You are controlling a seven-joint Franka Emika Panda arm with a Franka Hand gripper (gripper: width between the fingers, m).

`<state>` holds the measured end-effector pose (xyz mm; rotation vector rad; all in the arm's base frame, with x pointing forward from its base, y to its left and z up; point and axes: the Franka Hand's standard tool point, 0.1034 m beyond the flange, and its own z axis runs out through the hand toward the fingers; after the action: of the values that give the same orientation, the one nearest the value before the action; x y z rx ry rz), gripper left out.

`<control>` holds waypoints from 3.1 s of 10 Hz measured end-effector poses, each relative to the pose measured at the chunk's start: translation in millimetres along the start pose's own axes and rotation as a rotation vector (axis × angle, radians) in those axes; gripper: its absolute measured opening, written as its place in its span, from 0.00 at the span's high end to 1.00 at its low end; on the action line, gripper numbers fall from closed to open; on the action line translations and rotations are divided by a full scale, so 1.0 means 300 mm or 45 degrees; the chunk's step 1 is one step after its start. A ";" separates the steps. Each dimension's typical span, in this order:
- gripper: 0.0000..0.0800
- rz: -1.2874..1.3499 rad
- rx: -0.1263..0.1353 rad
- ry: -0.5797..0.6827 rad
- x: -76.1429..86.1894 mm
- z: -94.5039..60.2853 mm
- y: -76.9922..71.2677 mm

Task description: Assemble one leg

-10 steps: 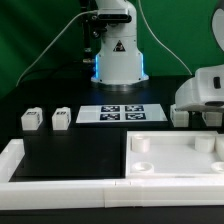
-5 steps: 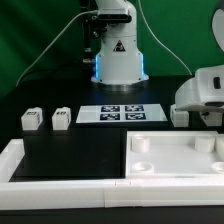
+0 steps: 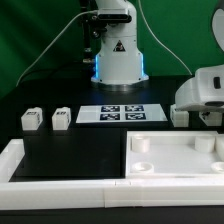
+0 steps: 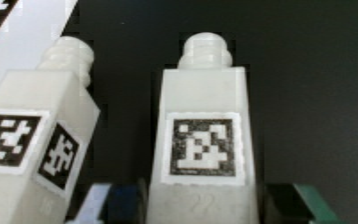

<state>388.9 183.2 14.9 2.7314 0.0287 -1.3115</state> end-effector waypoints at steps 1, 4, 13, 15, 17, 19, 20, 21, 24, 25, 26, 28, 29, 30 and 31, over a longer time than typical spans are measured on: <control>0.63 0.000 0.000 0.000 0.000 0.000 0.000; 0.63 -0.005 0.013 0.078 0.006 -0.051 0.001; 0.63 -0.127 0.082 1.346 -0.206 -0.457 0.145; 0.63 -0.138 0.131 1.491 -0.204 -0.449 0.124; 0.63 -0.160 0.108 1.508 -0.199 -0.471 0.139; 0.63 -0.194 0.053 1.641 -0.184 -0.623 0.214; 0.63 -0.208 0.028 1.704 -0.173 -0.702 0.232; 0.63 -0.190 0.012 1.703 -0.161 -0.750 0.250; 0.63 -0.199 0.008 1.701 -0.161 -0.760 0.240; 0.63 -0.198 0.012 1.701 -0.161 -0.761 0.239; 0.63 -0.203 0.010 1.700 -0.161 -0.760 0.239; 0.63 -0.228 0.085 1.811 -0.089 -0.772 0.223; 0.63 -0.237 0.121 1.863 -0.014 -0.791 0.213; 0.63 -0.242 0.123 1.895 0.022 -0.818 0.219; 0.63 -0.242 0.122 1.928 0.050 -0.842 0.230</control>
Offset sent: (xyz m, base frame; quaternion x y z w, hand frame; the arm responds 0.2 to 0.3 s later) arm 0.0164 -0.0093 0.0290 -0.0028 0.1386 -0.0010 0.9903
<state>599.0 141.6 166.5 3.0597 0.3344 0.9679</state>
